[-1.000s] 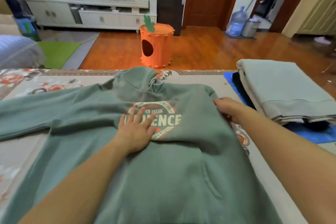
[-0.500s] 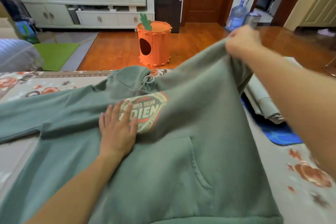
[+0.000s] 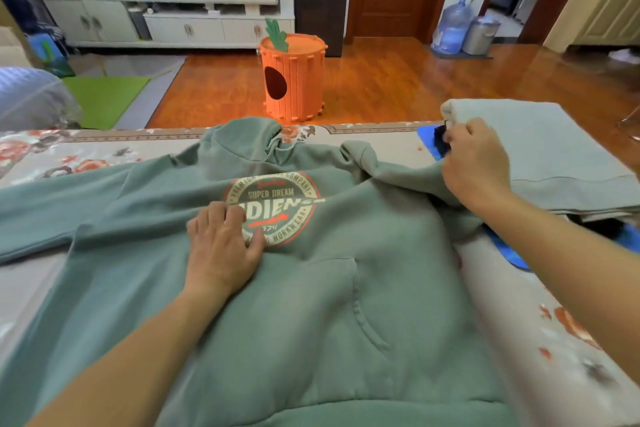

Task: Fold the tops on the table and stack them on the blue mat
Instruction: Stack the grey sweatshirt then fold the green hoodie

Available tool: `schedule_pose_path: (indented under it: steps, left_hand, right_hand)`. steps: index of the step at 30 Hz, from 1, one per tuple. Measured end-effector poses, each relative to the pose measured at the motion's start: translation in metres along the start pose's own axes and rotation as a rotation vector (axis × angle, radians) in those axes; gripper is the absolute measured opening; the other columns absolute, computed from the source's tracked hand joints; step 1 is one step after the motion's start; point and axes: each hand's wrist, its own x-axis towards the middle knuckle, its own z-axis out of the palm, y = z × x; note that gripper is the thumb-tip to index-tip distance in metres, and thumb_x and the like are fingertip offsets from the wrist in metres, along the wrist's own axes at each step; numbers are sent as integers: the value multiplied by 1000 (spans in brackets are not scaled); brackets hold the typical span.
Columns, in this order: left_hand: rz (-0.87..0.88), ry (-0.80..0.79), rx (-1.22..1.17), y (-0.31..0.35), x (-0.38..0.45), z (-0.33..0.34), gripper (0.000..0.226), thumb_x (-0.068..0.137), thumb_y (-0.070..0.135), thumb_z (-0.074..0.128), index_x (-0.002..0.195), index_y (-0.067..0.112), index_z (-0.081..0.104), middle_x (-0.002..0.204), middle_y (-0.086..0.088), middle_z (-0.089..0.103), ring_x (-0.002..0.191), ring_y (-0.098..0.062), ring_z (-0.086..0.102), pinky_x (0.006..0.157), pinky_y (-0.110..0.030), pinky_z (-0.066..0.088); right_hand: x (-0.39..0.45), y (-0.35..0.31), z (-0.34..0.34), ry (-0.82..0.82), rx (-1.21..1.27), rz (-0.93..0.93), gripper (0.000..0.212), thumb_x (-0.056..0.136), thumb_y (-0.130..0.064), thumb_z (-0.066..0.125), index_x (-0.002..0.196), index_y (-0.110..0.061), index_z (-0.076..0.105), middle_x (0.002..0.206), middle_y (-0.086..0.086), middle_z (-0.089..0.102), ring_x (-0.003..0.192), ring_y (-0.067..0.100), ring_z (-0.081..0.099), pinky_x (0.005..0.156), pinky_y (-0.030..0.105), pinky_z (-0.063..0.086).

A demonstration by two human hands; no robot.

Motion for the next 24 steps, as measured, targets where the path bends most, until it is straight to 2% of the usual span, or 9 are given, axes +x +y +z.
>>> schedule_pose_path:
  steps: [2, 4, 8, 11, 13, 16, 19, 22, 24]
  left_hand:
    - [-1, -122, -4, 0, 2, 0, 34, 88, 48, 43, 85, 16, 54, 87, -11, 56, 87, -37, 55, 74, -47, 44]
    - [-22, -233, 67, -2, 3, 6, 35, 89, 52, 41, 96, 23, 60, 101, -7, 59, 100, -36, 54, 85, -47, 44]
    - [-60, -309, 111, -2, 5, 13, 45, 88, 56, 33, 116, 29, 55, 127, -7, 53, 123, -32, 44, 107, -48, 34]
    - [-57, -289, 82, -3, 7, 9, 58, 86, 53, 36, 136, 27, 48, 131, -11, 52, 121, -37, 46, 107, -49, 37]
    - [-29, -242, 84, -2, 5, 5, 62, 84, 45, 41, 144, 28, 47, 138, -15, 48, 121, -40, 46, 107, -51, 37]
    - [69, -213, 80, 1, 4, 1, 64, 82, 36, 41, 144, 25, 54, 140, -16, 49, 126, -41, 44, 107, -53, 38]
    - [200, -262, 104, 3, 4, 1, 60, 83, 33, 38, 138, 22, 61, 132, -12, 58, 124, -38, 52, 102, -51, 42]
    - [260, -350, 189, 10, 13, -1, 54, 79, 33, 36, 115, 23, 75, 104, -5, 70, 100, -34, 64, 87, -44, 50]
    - [256, -415, 283, 25, 35, -5, 52, 76, 35, 32, 89, 20, 80, 86, -4, 71, 87, -34, 65, 79, -42, 51]
  right_hand:
    - [-23, 16, -3, -36, 4, 179, 15, 94, -10, 46, 105, -6, 55, 105, 22, 55, 83, 43, 54, 68, 43, 38]
    - [-44, 26, -6, -93, 23, 353, 21, 98, -25, 46, 104, -6, 52, 103, 27, 60, 92, 48, 57, 72, 45, 40]
    - [-85, 43, 4, -308, 27, 588, 60, 98, -53, 42, 114, 1, 62, 118, 30, 62, 110, 46, 58, 86, 46, 46]
    - [-92, 42, 22, -389, 341, 802, 71, 82, -68, 51, 105, -3, 68, 101, 21, 70, 90, 38, 68, 82, 46, 57]
    - [-83, 43, 41, -302, 583, 852, 54, 69, -53, 67, 101, -10, 66, 97, 17, 71, 81, 35, 69, 77, 51, 60]
    - [-61, 8, 17, -249, 617, 733, 30, 73, -29, 67, 98, -13, 60, 104, 14, 67, 96, 35, 65, 84, 49, 56]
    - [-23, -2, -30, -78, 496, 544, 12, 88, -10, 52, 98, -14, 52, 97, 12, 57, 90, 32, 54, 74, 38, 41]
    - [35, 16, -91, 228, 202, 354, 16, 92, 0, 45, 100, -14, 49, 91, 13, 54, 85, 32, 49, 71, 39, 38]
    - [72, 38, -120, 327, -89, 188, 12, 94, -1, 51, 102, -10, 52, 94, 22, 60, 90, 39, 54, 78, 45, 42]
